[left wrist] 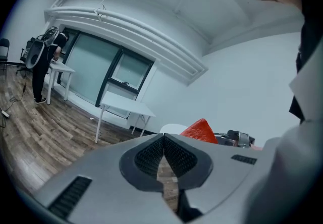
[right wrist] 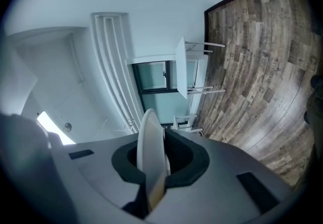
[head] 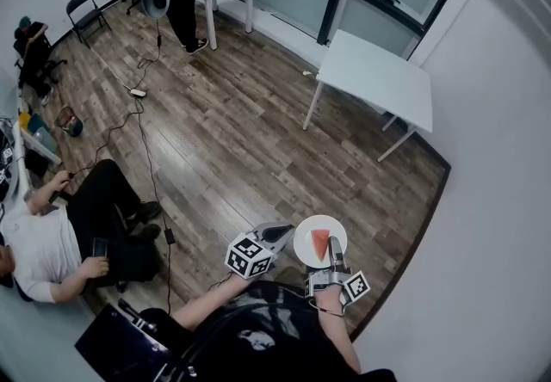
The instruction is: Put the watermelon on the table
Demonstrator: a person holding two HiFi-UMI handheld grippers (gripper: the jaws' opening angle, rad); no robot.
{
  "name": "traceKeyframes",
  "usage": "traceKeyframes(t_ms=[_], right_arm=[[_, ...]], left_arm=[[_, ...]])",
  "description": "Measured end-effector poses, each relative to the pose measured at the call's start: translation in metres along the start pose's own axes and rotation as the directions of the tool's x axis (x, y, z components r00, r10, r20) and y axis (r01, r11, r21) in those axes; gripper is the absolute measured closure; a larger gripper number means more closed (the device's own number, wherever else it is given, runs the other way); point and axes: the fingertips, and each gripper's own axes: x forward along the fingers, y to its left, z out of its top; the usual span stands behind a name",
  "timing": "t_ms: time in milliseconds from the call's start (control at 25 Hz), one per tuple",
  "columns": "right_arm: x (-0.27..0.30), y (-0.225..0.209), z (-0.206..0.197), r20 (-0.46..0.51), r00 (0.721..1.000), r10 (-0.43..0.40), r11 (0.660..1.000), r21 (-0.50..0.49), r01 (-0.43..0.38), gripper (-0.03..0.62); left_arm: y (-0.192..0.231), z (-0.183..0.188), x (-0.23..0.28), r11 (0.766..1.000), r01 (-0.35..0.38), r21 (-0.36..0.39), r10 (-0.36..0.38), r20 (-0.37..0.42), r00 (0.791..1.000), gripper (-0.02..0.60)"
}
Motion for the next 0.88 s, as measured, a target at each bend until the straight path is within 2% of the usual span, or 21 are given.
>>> traceKeyframes(t_ms=[80,200,280,480,640,760,880], right_arm=[[-0.005,-0.002,0.004,0.03,0.999,0.018,1.0,0.011,-0.018,0.566],[-0.014,-0.016,0.003,0.075,0.997,-0.01,0.996,0.085,0.004,0.566],[-0.01,-0.019,0.005,0.078,0.997,-0.016,0.996,0.084,0.009,0.566],[0.033,-0.014,0.019,0.036,0.999,-0.004,0.999,0.045,0.002,0.566],[0.078,-0.01,0.05,0.031,0.999,-0.009,0.998,0.055,0.007,0.566],[0.115,0.015,0.08,-0.011,0.999,0.045,0.999,0.002,-0.045,0.566],[0.146,0.025,0.115,-0.012,0.996,0.093,0.996,0.002,-0.093,0.566]], left_arm=[[0.001,-0.01,0.004,0.999,0.028,-0.023,-0.029,-0.027,0.999,0.575],[-0.006,-0.028,0.006,0.992,0.101,-0.072,-0.108,-0.098,0.989,0.575],[-0.007,-0.027,0.005,0.99,0.123,-0.071,-0.129,-0.101,0.986,0.575],[0.024,-0.008,0.031,0.992,0.092,-0.088,-0.099,-0.079,0.992,0.575],[0.05,0.005,0.068,0.987,0.08,-0.142,-0.096,-0.111,0.989,0.575],[0.067,0.031,0.1,0.99,0.059,-0.125,-0.07,-0.089,0.993,0.575],[0.08,0.058,0.136,0.994,0.038,-0.107,-0.045,-0.067,0.997,0.575]])
